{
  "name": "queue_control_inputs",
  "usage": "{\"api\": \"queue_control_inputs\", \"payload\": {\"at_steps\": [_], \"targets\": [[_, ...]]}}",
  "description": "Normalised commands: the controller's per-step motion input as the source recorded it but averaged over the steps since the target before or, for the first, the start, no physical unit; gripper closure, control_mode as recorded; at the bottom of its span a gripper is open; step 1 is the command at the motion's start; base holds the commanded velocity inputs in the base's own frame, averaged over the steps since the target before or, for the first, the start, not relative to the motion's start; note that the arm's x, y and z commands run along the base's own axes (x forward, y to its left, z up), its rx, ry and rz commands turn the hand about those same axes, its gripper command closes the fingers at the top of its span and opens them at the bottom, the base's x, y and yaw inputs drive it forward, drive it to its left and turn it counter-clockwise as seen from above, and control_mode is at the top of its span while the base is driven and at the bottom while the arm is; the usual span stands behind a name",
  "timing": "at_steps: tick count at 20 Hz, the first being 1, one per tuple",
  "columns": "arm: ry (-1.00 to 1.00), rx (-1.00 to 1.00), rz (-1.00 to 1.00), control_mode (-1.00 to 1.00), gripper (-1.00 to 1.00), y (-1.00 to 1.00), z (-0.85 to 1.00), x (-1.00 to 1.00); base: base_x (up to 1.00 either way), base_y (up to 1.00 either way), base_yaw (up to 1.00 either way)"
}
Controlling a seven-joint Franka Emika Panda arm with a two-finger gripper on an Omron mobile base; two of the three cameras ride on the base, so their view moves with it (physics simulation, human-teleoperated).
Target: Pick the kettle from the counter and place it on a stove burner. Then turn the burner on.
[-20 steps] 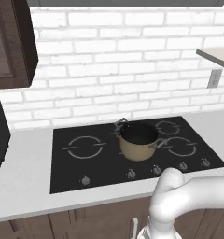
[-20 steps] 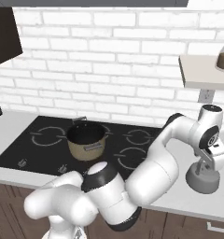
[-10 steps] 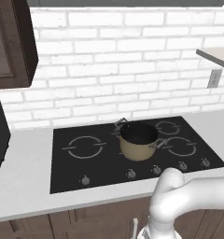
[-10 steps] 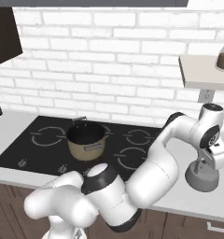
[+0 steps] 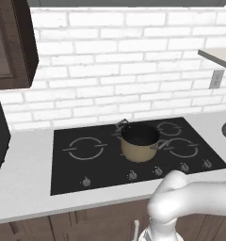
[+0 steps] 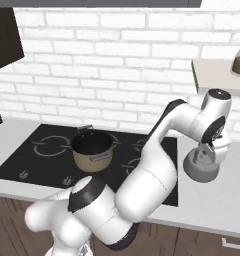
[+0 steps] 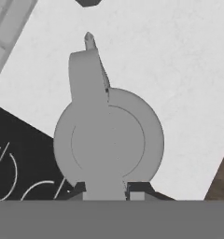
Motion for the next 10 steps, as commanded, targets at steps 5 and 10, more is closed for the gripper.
{"api": "queue_control_inputs", "payload": {"at_steps": [5, 10], "targets": [[-0.17, 0.00, -0.07, -1.00, 1.00, 1.00, 0.88, -0.08, 0.00, 0.00, 0.00], [-0.21, -0.03, -0.09, -1.00, 1.00, 1.00, 0.81, 0.00, 0.00, 0.00, 0.00]]}}
